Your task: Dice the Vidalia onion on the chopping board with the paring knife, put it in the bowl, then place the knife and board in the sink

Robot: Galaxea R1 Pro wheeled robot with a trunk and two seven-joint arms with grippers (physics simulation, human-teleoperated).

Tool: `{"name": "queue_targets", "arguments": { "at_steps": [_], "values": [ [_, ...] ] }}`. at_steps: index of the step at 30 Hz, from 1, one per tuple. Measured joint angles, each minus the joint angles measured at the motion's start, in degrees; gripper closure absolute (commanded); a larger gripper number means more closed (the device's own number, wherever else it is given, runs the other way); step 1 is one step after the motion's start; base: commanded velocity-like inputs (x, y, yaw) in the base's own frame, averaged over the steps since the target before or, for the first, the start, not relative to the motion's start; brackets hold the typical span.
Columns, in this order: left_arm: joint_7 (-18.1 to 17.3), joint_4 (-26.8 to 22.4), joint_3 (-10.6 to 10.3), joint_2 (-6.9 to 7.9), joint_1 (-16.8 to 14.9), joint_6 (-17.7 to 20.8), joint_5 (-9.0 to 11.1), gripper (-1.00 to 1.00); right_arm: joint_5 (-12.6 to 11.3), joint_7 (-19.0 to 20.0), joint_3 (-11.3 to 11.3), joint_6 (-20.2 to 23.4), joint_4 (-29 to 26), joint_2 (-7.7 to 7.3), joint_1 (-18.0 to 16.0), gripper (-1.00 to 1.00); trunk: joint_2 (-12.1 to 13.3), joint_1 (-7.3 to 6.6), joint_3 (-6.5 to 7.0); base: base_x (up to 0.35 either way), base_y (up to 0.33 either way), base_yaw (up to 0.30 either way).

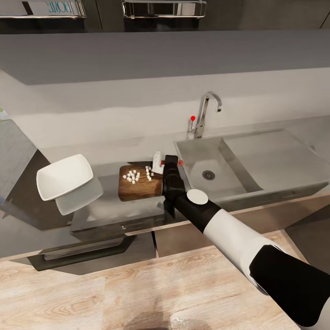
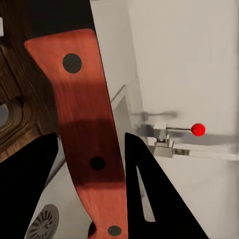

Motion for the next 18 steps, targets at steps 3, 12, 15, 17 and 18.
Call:
{"name": "queue_targets", "arguments": {
  "at_steps": [3,12,15,17,18],
  "values": [
    [0.0,0.0,0.0,0.00,0.0,0.0,0.0,-1.00,0.0,0.0,-0.1,0.0,-0.5,0.00,0.0,1.00,0.0,0.00,0.00,0.000,0.000,0.000],
    [0.0,0.0,0.0,0.00,0.0,0.0,0.0,-1.00,1.2,14.1,-30.4,4.3,-22.0,-0.03,0.0,1.00,0.0,0.00,0.00,0.000,0.000,0.000],
    [0.0,0.0,0.0,-0.07,0.0,0.0,0.0,-1.00,2.2,21.7,-39.3,6.6,-24.6,-0.70,0.0,1.00,0.0,0.00,0.00,0.000,0.000,0.000],
    [0.0,0.0,0.0,-0.08,0.0,0.0,0.0,-1.00,2.2,23.9,-42.5,9.1,-24.9,-3.38,0.0,1.00,0.0,0.00,0.00,0.000,0.000,0.000],
    [0.0,0.0,0.0,-0.08,0.0,0.0,0.0,-1.00,2.3,25.8,-45.0,10.7,-25.0,-4.67,0.0,1.00,0.0,0.00,0.00,0.000,0.000,0.000]
  ]
}}
